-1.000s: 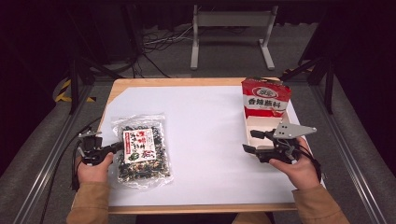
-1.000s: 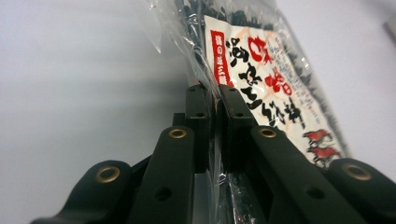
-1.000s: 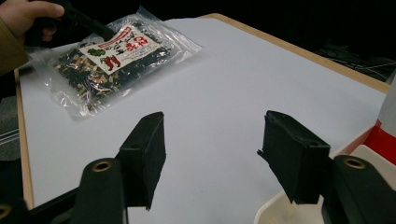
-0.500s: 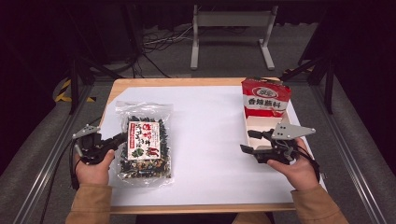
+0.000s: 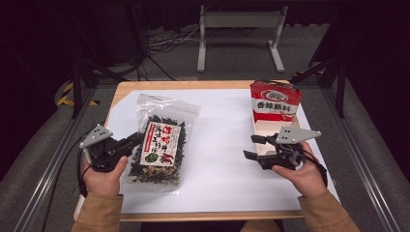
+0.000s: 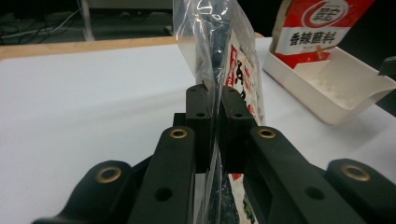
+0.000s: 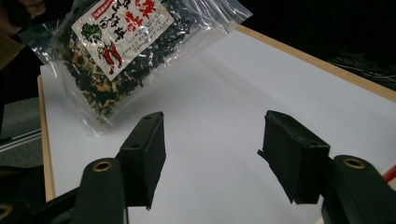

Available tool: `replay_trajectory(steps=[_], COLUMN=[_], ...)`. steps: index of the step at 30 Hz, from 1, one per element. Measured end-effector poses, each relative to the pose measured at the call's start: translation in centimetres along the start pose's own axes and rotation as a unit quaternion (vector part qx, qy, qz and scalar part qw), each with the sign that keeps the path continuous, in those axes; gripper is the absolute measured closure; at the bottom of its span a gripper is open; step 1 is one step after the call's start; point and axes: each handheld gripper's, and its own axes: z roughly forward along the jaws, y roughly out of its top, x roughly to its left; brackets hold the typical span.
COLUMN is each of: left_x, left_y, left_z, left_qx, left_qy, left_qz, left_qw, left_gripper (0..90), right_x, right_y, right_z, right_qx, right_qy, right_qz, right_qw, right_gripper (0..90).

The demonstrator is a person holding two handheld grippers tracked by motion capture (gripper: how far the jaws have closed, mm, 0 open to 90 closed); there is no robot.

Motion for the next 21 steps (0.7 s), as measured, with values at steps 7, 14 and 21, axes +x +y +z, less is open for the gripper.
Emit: replay_trajectory(steps=[7,14,21], left_x=[-1.6,-2.9,-3.7], left_y=[0.8,1.3,1.5], left_z=[-0.3,-0.3,0.0], left_qx=[-0.014,-0.024,-0.034], left_qy=[-0.028,-0.05,-0.067], left_qz=[0.025,0.037,0.045], left_qw=[0.9992,0.9977,0.9962], left_gripper=[84.2,84.1,84.1], right_x=[0.7,1.1,1.5], right_y=[0.4,0.8,1.2], right_z=[1.1,2.6,4.3], right_qx=[-0.019,-0.028,-0.017], right_qy=[0.013,0.019,0.041], right_qz=[0.006,0.007,0.029], right_qw=[0.9997,0.9994,0.9986], right_gripper=[41.0,40.2,40.1])
